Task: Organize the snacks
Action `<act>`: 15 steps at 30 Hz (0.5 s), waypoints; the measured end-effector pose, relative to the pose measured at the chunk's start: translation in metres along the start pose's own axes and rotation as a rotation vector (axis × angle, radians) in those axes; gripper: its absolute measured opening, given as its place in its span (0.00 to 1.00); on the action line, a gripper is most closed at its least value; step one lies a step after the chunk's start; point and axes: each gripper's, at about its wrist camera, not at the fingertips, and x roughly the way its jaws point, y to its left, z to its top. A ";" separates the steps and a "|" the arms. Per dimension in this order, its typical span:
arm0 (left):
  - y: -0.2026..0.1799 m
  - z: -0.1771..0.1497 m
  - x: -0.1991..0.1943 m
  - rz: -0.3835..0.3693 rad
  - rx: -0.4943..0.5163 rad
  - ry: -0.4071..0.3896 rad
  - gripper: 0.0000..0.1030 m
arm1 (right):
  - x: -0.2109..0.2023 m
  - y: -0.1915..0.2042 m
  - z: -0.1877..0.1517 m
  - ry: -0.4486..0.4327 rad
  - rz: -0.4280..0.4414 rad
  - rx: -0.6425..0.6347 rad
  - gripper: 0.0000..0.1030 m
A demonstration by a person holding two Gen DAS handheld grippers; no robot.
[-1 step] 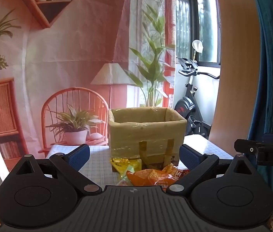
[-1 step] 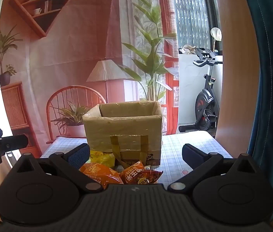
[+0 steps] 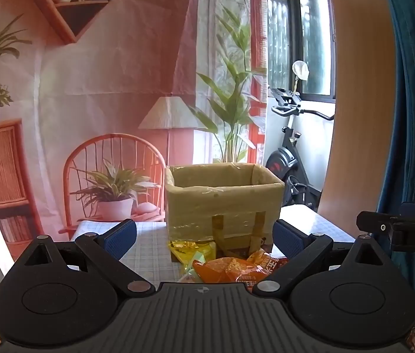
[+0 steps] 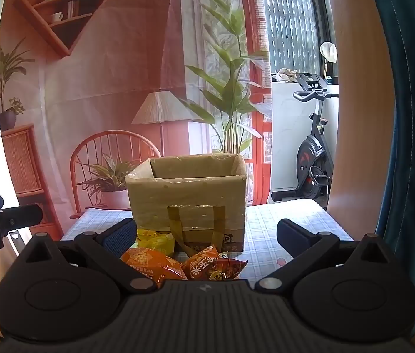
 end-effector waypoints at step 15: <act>0.004 0.002 -0.003 -0.008 -0.013 -0.013 0.97 | 0.000 0.000 0.000 0.002 -0.002 -0.003 1.00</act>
